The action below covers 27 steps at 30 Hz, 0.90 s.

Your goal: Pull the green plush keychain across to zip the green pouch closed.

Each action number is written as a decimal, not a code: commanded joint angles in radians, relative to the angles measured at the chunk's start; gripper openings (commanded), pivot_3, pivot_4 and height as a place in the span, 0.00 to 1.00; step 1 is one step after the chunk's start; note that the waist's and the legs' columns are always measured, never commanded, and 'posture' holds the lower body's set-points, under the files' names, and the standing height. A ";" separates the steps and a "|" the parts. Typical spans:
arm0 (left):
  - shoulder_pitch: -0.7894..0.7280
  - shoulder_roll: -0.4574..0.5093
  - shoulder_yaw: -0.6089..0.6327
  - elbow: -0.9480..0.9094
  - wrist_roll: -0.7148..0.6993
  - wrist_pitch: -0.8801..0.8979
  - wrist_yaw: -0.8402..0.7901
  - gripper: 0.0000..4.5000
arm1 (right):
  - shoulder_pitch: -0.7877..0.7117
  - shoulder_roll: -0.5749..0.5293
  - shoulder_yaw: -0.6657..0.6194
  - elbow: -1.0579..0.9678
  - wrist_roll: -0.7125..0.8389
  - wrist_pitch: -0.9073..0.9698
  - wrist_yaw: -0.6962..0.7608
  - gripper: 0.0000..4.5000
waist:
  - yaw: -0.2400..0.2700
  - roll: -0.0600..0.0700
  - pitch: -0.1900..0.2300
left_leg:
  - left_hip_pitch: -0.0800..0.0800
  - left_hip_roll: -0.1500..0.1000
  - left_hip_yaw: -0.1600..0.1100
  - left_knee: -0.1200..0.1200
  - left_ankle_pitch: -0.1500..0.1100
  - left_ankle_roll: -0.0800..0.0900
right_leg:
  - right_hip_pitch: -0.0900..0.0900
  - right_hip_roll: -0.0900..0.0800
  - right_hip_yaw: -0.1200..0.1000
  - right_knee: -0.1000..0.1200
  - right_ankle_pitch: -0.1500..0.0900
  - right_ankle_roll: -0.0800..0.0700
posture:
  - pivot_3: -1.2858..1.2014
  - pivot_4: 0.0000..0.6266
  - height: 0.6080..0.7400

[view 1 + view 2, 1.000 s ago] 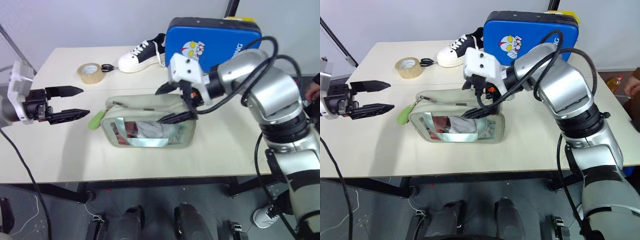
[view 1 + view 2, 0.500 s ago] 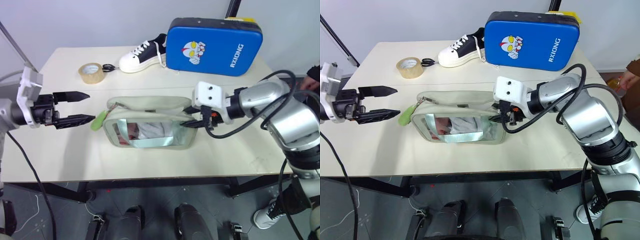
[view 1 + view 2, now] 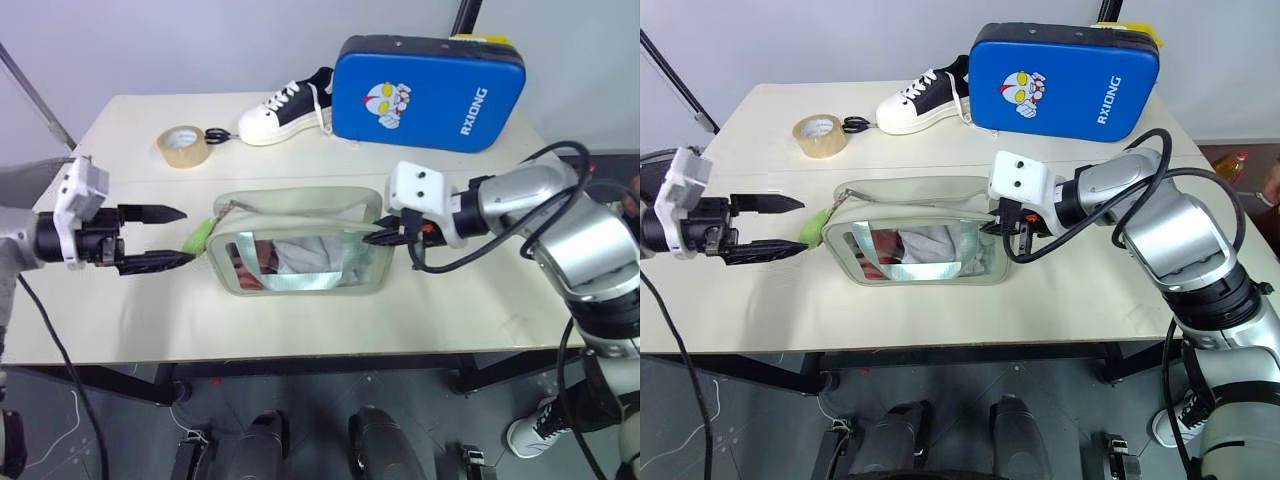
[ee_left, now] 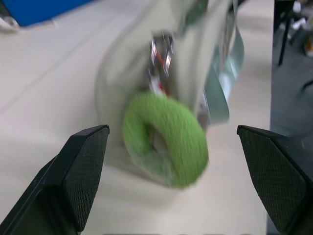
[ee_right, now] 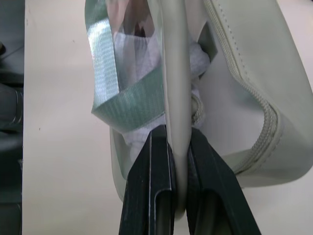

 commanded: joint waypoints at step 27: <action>-0.269 -0.075 -0.034 0.019 -0.031 0.006 -0.009 0.00 | -0.022 -0.001 -0.048 -0.051 0.079 0.069 -0.064 0.00 | 0.013 -0.002 0.001 | 0.000 -0.001 0.000 0.000 0.000 0.000 | 0.000 0.000 0.000 0.000 0.000 0.000 | 0.52 0.24 0.66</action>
